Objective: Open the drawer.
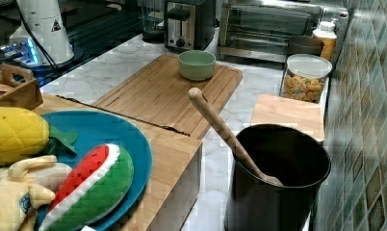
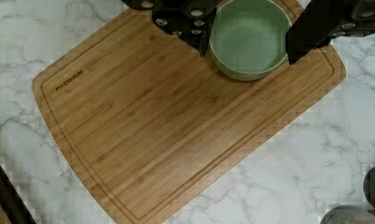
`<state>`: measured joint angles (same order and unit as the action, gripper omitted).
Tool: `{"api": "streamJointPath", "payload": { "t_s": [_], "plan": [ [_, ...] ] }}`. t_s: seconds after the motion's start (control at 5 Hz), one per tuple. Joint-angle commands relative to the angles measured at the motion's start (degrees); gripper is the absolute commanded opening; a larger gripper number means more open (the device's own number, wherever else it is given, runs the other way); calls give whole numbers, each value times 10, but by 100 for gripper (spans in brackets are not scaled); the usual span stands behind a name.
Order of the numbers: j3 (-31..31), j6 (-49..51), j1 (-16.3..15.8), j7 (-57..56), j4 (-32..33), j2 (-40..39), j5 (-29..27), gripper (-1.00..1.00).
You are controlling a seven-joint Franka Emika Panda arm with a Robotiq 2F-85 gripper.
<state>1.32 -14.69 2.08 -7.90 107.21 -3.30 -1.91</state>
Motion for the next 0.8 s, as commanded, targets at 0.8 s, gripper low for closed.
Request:
{"api": "streamJointPath", "payload": {
  "t_s": [0.8],
  "plan": [
    [-29, -86, 42, -316, 127, 61, 55, 100]
  ]
}}
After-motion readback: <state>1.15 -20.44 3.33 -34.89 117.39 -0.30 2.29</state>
